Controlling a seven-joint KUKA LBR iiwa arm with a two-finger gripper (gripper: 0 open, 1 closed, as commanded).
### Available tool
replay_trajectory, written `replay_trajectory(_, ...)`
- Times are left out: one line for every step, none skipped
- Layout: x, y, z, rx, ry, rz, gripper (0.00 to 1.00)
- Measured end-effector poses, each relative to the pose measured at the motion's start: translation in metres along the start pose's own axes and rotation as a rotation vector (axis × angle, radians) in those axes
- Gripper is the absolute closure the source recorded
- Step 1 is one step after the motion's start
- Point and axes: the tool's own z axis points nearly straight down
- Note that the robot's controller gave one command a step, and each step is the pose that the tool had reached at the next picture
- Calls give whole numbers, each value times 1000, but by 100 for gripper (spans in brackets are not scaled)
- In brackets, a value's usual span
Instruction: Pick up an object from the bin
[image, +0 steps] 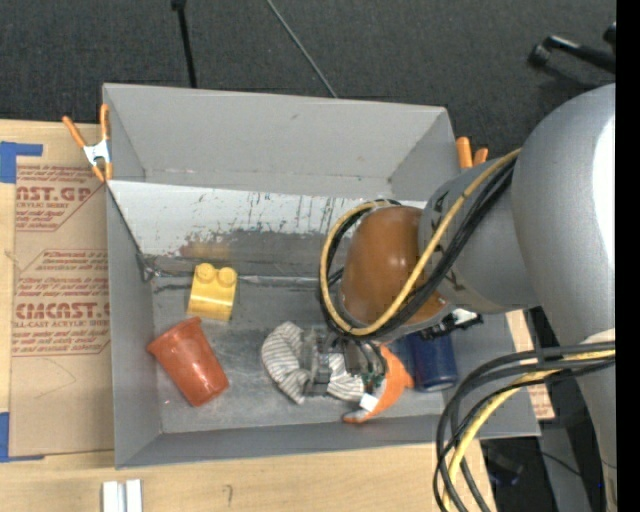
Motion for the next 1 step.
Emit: replay_trajectory(0,0,0,0,0,0,100)
